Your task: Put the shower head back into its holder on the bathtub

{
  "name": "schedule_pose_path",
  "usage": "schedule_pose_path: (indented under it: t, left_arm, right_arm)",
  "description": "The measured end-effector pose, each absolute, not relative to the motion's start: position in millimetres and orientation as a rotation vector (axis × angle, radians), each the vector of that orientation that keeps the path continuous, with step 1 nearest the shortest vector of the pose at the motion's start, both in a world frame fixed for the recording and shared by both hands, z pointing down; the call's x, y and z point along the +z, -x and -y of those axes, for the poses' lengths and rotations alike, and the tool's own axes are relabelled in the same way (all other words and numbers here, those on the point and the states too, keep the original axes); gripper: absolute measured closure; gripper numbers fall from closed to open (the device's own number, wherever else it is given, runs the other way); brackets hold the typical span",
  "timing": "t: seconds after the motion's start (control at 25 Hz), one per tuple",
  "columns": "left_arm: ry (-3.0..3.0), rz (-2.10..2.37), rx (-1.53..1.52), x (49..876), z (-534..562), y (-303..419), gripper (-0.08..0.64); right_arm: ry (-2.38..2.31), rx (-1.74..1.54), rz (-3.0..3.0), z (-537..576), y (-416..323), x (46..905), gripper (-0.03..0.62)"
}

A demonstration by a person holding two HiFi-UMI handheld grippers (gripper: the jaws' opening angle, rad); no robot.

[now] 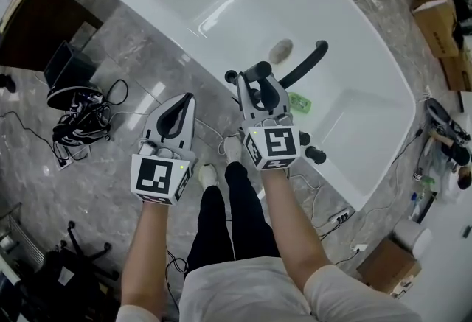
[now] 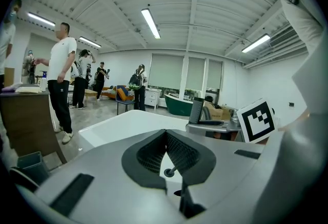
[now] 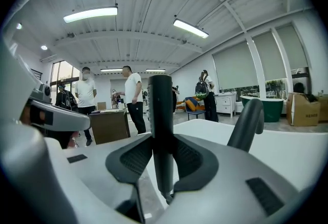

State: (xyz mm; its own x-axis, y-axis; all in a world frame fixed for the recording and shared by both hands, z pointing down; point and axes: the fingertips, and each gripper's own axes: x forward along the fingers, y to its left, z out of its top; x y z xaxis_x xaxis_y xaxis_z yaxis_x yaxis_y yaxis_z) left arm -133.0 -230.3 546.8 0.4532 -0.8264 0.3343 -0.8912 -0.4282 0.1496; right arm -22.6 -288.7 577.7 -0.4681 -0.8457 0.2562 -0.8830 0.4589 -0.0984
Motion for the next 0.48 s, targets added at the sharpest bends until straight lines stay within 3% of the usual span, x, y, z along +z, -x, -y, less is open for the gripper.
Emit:
schedule_pose_path:
  t: [0.48]
  left_arm:
    - [-2.417, 1.422, 0.316, 574.0, 225.3, 137.0, 0.552]
  right_arm:
    - [-1.702, 0.334, 2.425, 292.5, 31.7, 611.7, 0.456]
